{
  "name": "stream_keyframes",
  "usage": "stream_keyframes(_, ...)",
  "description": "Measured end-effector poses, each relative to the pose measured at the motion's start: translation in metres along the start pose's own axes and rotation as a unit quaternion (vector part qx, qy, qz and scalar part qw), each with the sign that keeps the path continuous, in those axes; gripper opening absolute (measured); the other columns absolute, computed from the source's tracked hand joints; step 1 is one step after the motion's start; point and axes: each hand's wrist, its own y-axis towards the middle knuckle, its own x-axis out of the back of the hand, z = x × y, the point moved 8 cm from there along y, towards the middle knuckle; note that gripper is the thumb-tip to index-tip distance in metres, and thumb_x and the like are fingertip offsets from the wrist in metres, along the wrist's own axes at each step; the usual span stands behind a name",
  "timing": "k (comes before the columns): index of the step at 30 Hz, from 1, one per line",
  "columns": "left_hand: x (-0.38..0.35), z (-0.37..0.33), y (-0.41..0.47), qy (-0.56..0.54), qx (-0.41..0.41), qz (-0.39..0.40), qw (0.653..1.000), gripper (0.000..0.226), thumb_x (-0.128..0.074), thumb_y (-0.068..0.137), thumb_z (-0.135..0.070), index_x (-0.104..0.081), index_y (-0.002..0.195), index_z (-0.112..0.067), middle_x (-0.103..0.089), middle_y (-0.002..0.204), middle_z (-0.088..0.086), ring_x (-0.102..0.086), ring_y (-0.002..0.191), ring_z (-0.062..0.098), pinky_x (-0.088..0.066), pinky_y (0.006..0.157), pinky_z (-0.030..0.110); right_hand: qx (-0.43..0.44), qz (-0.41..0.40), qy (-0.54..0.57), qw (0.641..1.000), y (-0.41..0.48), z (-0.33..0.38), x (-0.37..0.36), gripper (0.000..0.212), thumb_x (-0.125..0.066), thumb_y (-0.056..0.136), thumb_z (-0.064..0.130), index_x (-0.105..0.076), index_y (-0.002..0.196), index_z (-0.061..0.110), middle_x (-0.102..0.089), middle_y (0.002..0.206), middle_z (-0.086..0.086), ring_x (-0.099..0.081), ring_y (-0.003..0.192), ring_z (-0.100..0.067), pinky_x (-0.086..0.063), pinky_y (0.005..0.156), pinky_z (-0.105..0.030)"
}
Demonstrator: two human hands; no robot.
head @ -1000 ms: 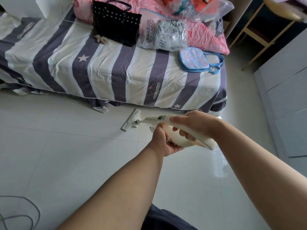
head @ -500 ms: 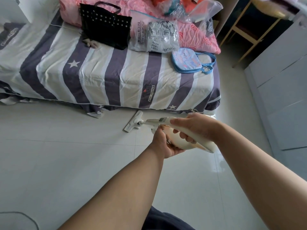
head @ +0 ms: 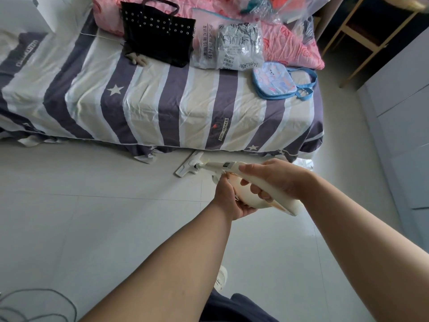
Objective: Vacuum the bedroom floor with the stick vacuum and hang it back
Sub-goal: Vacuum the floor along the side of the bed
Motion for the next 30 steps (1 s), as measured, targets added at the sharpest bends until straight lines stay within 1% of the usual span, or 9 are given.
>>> stream_keyframes(3,0.009,-0.015,-0.002,0.005,-0.012,-0.007,1.000,0.046,-0.041,0.094,-0.056,-0.062,0.094,-0.015,-0.066,0.083,0.013,-0.064,0.089,0.033,-0.048,0.098,0.055,0.009,0.002,-0.016,1.000,0.004,0.018,-0.008,0.051,-0.058,0.093,0.055,-0.074,0.097,0.006,-0.066,0.066,-0.002,-0.057,0.049,-0.015,-0.050,0.058,-0.030)
stream_keyframes(7,0.018,-0.032,-0.003,0.015,-0.027,-0.005,1.000,0.043,-0.040,0.094,-0.053,-0.058,0.081,-0.016,-0.068,0.060,0.008,-0.063,0.081,0.030,-0.048,0.098,0.053,0.009,-0.002,-0.028,1.000,0.012,0.033,-0.016,0.051,-0.057,0.094,0.055,-0.074,0.098,0.008,-0.067,0.066,0.000,-0.057,0.049,-0.014,-0.050,0.058,-0.028)
stream_keyframes(9,0.022,-0.039,-0.003,0.015,-0.030,-0.008,0.999,0.042,-0.040,0.092,-0.053,-0.057,0.079,-0.017,-0.067,0.057,0.008,-0.063,0.080,0.029,-0.048,0.099,0.052,0.007,0.003,-0.024,1.000,0.015,0.038,-0.020,0.051,-0.057,0.093,0.055,-0.074,0.099,0.007,-0.067,0.066,-0.001,-0.056,0.049,-0.015,-0.050,0.059,-0.030)
stream_keyframes(11,0.026,-0.042,-0.002,0.010,-0.027,-0.006,1.000,0.041,-0.042,0.090,-0.054,-0.058,0.082,-0.017,-0.068,0.062,0.008,-0.063,0.083,0.030,-0.047,0.100,0.052,0.007,0.009,-0.020,1.000,0.018,0.040,-0.024,0.052,-0.056,0.094,0.055,-0.074,0.099,0.007,-0.066,0.066,-0.001,-0.056,0.049,-0.015,-0.049,0.060,-0.031)
stream_keyframes(14,0.033,-0.047,-0.003,0.008,-0.026,-0.009,1.000,0.047,-0.046,0.087,-0.059,-0.060,0.099,-0.016,-0.066,0.090,0.013,-0.063,0.097,0.034,-0.048,0.098,0.055,0.011,0.013,-0.028,0.999,0.022,0.045,-0.029,0.051,-0.056,0.094,0.056,-0.074,0.098,0.008,-0.066,0.065,0.000,-0.056,0.048,-0.014,-0.049,0.059,-0.029)
stream_keyframes(15,0.036,-0.047,-0.002,0.005,-0.023,-0.013,1.000,0.048,-0.048,0.087,-0.059,-0.060,0.103,-0.016,-0.064,0.094,0.014,-0.063,0.099,0.035,-0.048,0.098,0.055,0.013,0.014,-0.030,0.999,0.023,0.046,-0.030,0.051,-0.056,0.093,0.056,-0.075,0.097,0.009,-0.066,0.065,0.000,-0.057,0.049,-0.015,-0.049,0.059,-0.030)
stream_keyframes(23,0.045,-0.046,-0.016,-0.006,-0.023,-0.009,1.000,0.047,-0.045,0.090,-0.057,-0.062,0.099,-0.014,-0.065,0.093,0.015,-0.062,0.101,0.035,-0.048,0.099,0.053,0.019,0.039,-0.036,0.998,0.021,0.049,-0.043,0.050,-0.057,0.093,0.055,-0.075,0.097,0.008,-0.066,0.067,-0.001,-0.056,0.051,-0.017,-0.049,0.061,-0.032)
stream_keyframes(26,0.050,-0.041,-0.023,-0.013,-0.026,-0.011,1.000,0.044,-0.044,0.091,-0.055,-0.059,0.091,-0.014,-0.062,0.091,0.014,-0.061,0.099,0.034,-0.047,0.100,0.053,0.023,0.051,-0.041,0.998,0.018,0.048,-0.049,0.050,-0.057,0.093,0.055,-0.075,0.097,0.008,-0.065,0.066,-0.002,-0.055,0.052,-0.018,-0.049,0.060,-0.032)
stream_keyframes(30,0.057,-0.032,-0.034,-0.036,-0.032,-0.014,0.999,0.045,-0.044,0.091,-0.055,-0.059,0.100,-0.014,-0.061,0.097,0.015,-0.061,0.102,0.034,-0.048,0.099,0.052,0.026,0.082,-0.045,0.995,0.013,0.044,-0.060,0.050,-0.058,0.093,0.054,-0.075,0.096,0.007,-0.064,0.065,-0.002,-0.054,0.053,-0.018,-0.048,0.060,-0.032)
